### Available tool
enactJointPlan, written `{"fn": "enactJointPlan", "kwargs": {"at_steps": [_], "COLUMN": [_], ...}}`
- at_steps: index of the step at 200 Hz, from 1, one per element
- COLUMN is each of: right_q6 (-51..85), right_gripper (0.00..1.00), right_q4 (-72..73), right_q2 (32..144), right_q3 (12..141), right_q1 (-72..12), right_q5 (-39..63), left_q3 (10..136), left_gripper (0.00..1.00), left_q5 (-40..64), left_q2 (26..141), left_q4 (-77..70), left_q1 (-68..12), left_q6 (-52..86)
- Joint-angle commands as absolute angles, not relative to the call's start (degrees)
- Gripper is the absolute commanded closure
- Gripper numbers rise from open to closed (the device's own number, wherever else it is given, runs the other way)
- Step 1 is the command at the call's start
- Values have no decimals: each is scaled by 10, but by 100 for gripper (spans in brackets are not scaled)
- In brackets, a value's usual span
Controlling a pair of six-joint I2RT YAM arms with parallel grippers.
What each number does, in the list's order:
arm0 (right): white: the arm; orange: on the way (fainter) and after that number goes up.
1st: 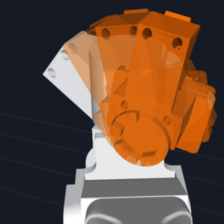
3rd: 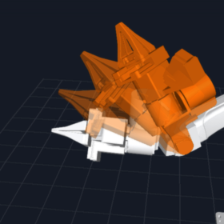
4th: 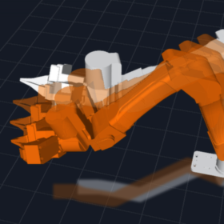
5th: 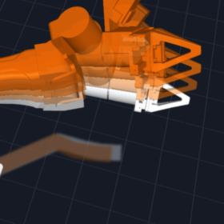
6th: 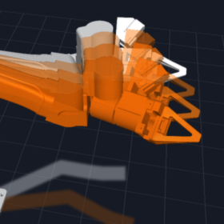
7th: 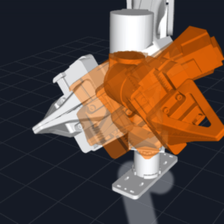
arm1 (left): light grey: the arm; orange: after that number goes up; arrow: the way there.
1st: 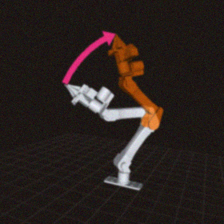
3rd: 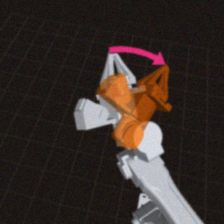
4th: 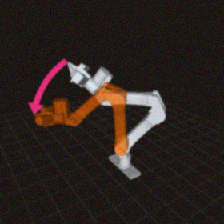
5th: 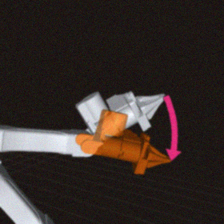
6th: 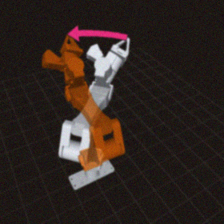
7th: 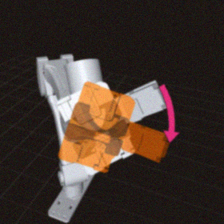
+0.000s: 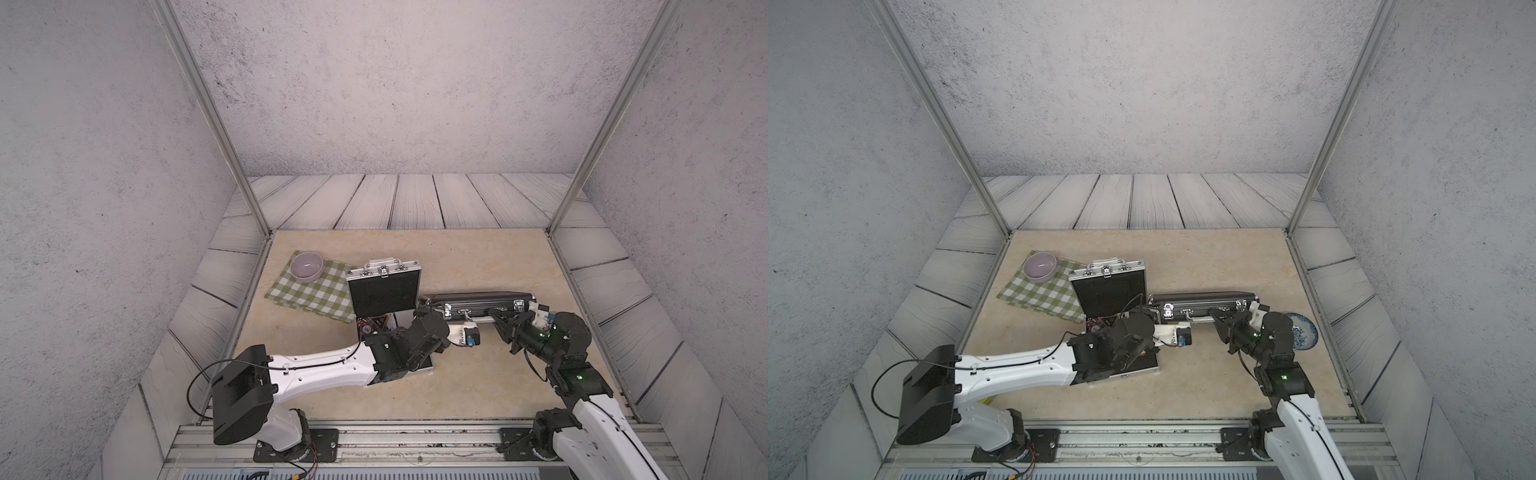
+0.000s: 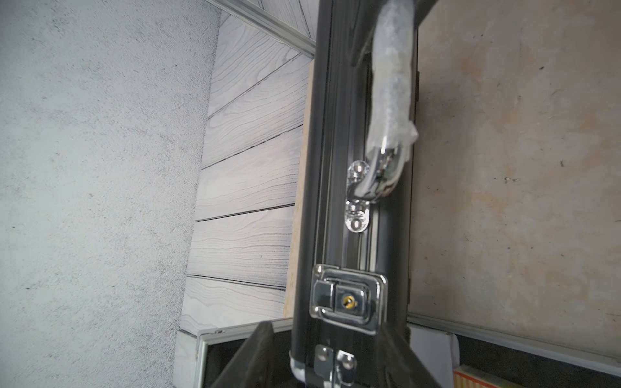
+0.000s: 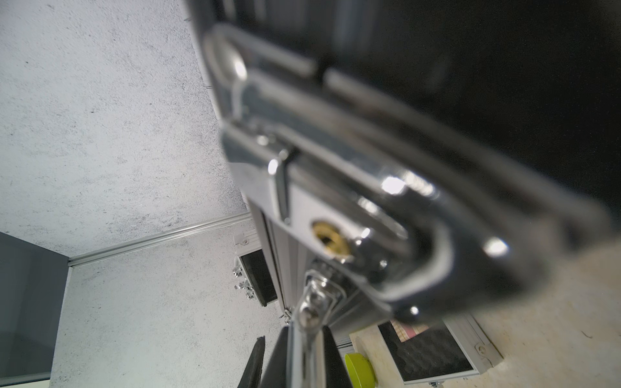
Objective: Open the poker set cases
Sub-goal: Open the fastener on the poker set case.
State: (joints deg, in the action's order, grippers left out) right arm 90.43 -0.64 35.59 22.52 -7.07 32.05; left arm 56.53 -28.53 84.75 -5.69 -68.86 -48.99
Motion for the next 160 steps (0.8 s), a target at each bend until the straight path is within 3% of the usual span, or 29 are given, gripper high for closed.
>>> {"fn": "enactJointPlan", "kwargs": {"at_steps": [1,160], "right_q6": [898,900], "right_gripper": [100,100], "right_q4": [16,16], "right_q2": [347,345], "right_q3": [227,224], "right_q1": [-79,-79], "right_q5": [352,360], "left_q3": [584,584], "left_gripper": [48,52], "left_q5": [-293,-348], "left_q2": [858,882], "left_q4": [-46,-114], "left_q1": [-690,-690], "left_q6": [-481,-516]}}
